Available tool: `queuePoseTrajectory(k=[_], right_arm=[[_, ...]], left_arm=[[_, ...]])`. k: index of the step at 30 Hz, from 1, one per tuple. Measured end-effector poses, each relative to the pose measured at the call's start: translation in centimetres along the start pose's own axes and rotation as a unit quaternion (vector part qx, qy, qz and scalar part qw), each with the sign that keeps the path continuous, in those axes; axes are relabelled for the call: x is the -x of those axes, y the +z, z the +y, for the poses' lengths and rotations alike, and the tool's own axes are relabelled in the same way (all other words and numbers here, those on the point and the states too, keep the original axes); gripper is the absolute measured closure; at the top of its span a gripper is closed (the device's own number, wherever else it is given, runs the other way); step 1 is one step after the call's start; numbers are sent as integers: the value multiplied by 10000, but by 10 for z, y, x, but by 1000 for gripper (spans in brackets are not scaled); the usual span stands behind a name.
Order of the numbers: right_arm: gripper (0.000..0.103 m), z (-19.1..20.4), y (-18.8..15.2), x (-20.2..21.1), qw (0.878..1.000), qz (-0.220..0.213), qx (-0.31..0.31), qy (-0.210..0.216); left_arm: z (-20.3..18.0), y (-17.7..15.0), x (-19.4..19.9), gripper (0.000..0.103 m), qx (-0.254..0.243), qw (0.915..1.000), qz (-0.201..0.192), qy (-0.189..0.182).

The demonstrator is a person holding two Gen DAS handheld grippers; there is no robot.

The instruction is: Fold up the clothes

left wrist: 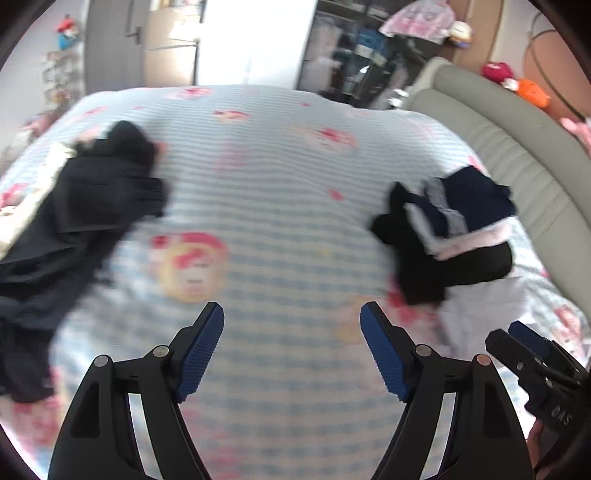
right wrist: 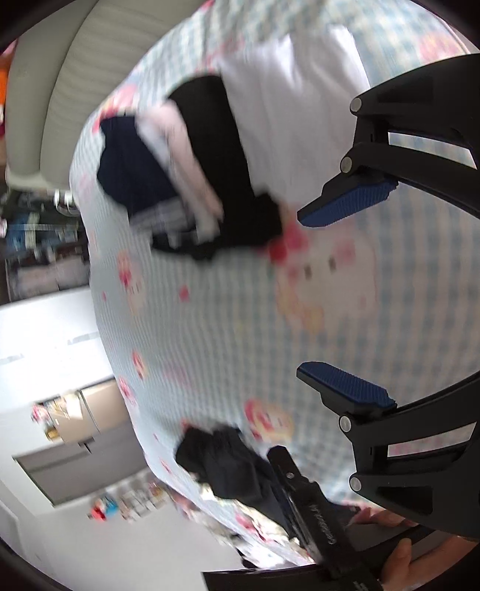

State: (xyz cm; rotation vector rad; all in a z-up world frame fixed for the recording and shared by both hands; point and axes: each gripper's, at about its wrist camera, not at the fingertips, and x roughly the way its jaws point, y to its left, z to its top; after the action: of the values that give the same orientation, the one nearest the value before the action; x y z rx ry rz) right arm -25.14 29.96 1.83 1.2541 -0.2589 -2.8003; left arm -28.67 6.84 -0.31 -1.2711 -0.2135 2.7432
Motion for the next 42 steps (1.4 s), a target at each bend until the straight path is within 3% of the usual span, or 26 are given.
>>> queuePoseTrajectory(k=[2, 5, 10, 15, 25, 32, 42], right_arm=[[24, 27, -5, -5, 10000, 45, 74, 44], [6, 68, -13, -11, 9996, 136, 246, 35], [6, 113, -25, -11, 9984, 171, 504, 193], [4, 144, -36, 5, 9974, 154, 568, 407], [3, 155, -94, 56, 9978, 123, 562, 343], [3, 152, -137, 86, 9973, 98, 728, 49], [3, 132, -188, 122, 9989, 163, 394, -205]], left_arm=[[23, -3, 13, 24, -69, 9996, -32, 266], [57, -14, 36, 24, -169, 9979, -137, 604], [104, -31, 60, 24, -106, 9955, -169, 925], [127, -45, 91, 24, -67, 9946, -419, 947], [109, -98, 149, 22, -453, 9914, -770, 962], [99, -143, 168, 22, -276, 9935, -606, 922], [88, -189, 191, 22, -171, 9949, -393, 910]])
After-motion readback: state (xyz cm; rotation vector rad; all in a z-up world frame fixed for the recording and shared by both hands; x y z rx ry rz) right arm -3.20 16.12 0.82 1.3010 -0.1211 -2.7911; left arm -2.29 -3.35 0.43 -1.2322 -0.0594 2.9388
